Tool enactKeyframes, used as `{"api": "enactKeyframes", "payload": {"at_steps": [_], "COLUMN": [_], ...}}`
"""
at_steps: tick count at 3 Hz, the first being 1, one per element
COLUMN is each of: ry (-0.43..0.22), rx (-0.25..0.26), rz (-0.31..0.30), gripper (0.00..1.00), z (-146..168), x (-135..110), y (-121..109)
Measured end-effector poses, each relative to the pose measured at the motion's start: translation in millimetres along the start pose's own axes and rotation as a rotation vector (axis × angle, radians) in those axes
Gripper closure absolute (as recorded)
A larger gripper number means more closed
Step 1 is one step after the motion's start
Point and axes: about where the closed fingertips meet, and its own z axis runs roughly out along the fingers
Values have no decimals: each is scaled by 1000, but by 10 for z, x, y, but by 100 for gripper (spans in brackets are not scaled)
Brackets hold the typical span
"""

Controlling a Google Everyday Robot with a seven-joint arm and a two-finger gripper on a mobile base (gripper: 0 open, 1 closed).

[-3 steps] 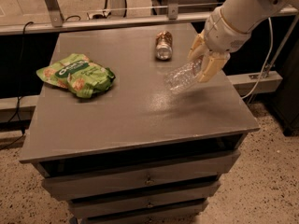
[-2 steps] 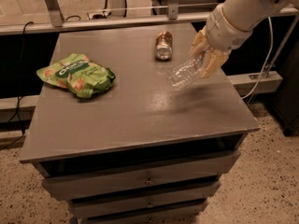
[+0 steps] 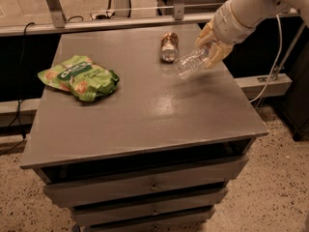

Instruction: Move water bottle near orange can

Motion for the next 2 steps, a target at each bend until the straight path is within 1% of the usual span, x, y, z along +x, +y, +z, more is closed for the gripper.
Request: {"api": "enactKeyframes", "payload": {"at_steps": [1,2], "ry": [-39,-64], "rx": [32,52], "rz": [13,19], "gripper": [100,100], "z": [206,348], "x": [179,270], "y": [-179,-324]}}
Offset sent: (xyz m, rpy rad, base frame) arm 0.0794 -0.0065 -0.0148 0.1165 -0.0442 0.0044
